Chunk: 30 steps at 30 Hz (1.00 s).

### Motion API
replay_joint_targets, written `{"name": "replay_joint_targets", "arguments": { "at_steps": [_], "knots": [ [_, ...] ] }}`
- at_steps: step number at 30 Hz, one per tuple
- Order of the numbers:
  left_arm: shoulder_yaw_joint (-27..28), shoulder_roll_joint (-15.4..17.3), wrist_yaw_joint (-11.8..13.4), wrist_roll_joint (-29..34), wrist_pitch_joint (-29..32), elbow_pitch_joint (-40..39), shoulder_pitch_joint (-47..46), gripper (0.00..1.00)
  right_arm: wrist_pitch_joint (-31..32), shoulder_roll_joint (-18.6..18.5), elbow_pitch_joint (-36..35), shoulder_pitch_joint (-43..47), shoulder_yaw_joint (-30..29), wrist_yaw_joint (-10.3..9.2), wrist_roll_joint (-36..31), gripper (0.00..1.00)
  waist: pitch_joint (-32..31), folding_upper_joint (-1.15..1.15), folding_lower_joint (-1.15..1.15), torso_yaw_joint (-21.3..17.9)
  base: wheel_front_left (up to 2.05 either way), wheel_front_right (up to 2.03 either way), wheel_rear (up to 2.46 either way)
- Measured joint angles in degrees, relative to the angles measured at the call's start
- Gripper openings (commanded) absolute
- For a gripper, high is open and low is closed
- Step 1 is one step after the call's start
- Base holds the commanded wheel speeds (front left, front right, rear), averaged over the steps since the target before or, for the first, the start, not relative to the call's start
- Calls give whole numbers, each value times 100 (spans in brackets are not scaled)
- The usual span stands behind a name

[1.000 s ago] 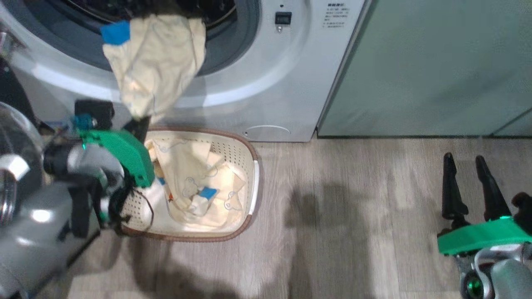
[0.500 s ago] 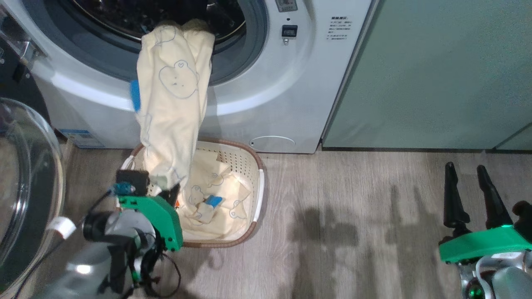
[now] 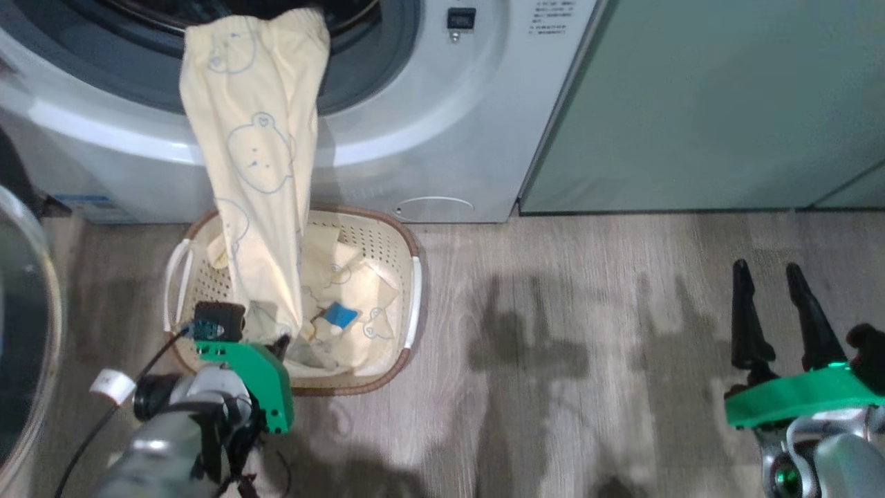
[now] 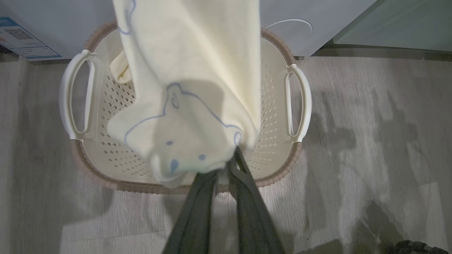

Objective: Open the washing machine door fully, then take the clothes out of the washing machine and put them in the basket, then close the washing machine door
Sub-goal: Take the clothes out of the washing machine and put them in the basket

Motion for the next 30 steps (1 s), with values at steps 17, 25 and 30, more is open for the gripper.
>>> {"name": "replay_joint_targets", "arguments": {
  "at_steps": [17, 25, 30],
  "knots": [
    [349, -259, -364, 137, -26, 914, -766, 65, 0, 5, -73, -414, -11, 0, 0, 100, 610, 0, 1, -197, 0, 0, 0],
    [865, -196, -276, 472, -26, 692, -754, 100, 0, 10, -60, -399, -24, 0, -1, 100, 441, 0, -1, -153, 0, 0, 0],
    [1494, -12, -119, 894, -26, 175, -721, 100, 0, 12, -57, -377, -45, 0, -1, 100, 281, 0, -1, -99, 0, 0, 0]
  ]
}}
